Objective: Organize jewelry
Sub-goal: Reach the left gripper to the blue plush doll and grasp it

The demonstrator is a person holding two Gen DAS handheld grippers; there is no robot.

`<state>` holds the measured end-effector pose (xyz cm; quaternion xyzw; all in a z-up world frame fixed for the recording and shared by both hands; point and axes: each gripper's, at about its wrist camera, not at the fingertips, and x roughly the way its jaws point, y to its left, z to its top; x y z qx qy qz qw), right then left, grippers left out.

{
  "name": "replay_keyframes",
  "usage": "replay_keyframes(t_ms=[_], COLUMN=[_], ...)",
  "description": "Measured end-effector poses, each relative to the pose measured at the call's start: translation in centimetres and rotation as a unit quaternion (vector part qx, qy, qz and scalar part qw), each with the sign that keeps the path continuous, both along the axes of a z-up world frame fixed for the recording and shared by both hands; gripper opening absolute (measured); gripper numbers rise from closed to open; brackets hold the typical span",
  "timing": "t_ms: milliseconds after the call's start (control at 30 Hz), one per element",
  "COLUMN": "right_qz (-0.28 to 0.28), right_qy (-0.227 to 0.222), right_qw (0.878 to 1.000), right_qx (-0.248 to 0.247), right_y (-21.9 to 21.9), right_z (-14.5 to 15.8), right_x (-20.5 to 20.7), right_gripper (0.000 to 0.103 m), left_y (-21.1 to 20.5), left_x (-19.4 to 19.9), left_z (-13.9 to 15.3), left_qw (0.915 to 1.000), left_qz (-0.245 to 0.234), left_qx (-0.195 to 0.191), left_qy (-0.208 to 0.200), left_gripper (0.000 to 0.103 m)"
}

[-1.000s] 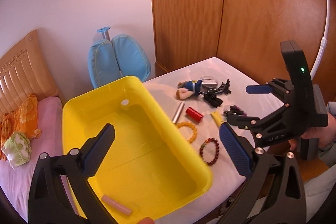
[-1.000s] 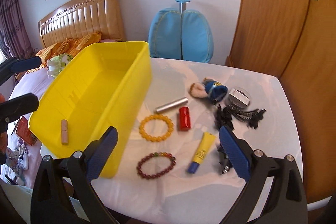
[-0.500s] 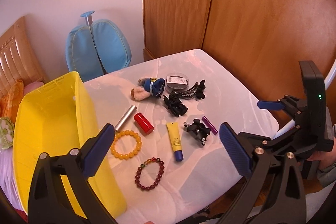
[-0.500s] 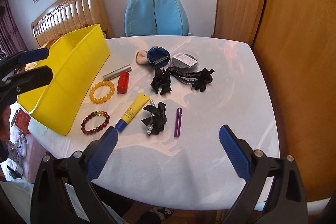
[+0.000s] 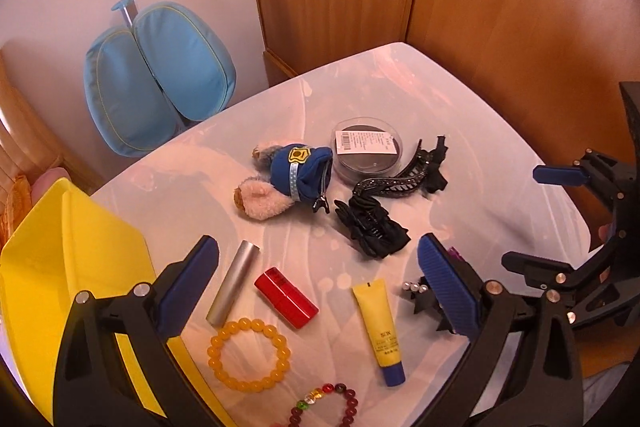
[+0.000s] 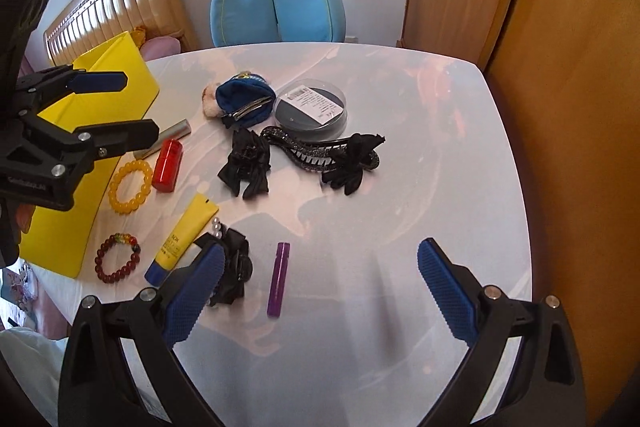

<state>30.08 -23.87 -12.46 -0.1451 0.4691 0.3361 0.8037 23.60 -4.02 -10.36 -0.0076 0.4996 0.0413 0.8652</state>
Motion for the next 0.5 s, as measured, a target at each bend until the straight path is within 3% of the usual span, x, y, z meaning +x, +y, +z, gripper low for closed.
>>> replay_keyframes(t_ms=[267,500], right_qz=[-0.029,-0.004], right_qy=[0.018,0.017], right_qw=[0.999,1.000], right_qx=[0.006,0.010], right_y=[0.1,0.8], right_z=[-1.4,-1.2], right_x=[2.5,2.2], right_gripper=[0.098,0.098], left_y=[1.6,1.6], left_x=[6.5,7.8], left_z=[-4.6,-6.5], left_qw=[0.9976,0.9965], left_qz=[-0.009,-0.027], left_qx=[0.032,0.027], left_qy=[0.061,0.074], left_gripper=[0.097,0.095])
